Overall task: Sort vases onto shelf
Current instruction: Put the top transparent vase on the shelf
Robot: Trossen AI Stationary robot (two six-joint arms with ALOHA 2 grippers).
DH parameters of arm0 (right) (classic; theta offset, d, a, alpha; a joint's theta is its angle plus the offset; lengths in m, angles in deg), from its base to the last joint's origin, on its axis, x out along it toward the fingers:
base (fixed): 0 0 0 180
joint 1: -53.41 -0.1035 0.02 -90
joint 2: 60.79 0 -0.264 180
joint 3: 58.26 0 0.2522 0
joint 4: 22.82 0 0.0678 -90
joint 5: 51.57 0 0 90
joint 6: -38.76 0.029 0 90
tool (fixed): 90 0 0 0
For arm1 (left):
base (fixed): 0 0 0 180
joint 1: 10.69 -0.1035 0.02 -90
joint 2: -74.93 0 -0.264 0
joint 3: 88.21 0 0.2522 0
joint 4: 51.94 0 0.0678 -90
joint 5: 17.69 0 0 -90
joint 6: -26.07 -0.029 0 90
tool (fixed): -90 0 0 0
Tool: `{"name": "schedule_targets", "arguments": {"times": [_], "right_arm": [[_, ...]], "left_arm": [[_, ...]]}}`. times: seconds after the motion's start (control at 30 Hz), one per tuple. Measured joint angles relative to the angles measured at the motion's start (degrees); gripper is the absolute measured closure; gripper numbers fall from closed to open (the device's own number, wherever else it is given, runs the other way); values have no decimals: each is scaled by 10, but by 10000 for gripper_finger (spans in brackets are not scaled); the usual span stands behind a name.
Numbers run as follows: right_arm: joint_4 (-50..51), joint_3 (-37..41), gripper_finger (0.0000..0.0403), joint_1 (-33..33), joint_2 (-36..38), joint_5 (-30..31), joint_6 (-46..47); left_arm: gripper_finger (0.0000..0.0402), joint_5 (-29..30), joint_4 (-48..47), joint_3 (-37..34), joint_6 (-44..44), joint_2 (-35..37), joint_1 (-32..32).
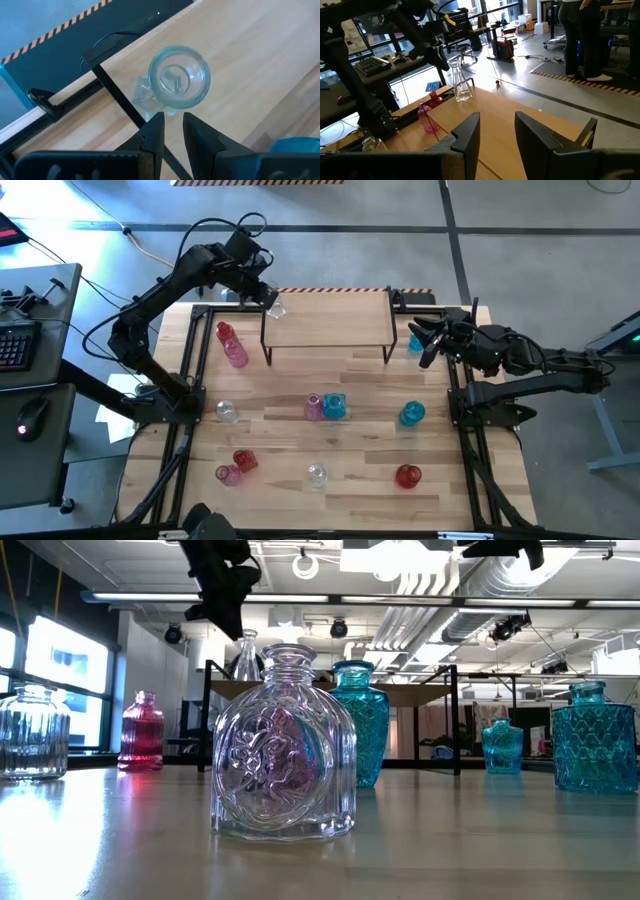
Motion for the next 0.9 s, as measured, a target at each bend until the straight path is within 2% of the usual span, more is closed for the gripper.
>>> {"name": "schedule_targets", "arguments": {"times": [0.47, 0.9], "right_arm": [[0, 0, 293, 0, 0, 0, 0], [0, 0, 293, 0, 0, 0, 0]], "left_arm": [[339, 21, 30, 0, 24, -3, -1], [339, 25, 28, 0, 25, -47, -2]]}}
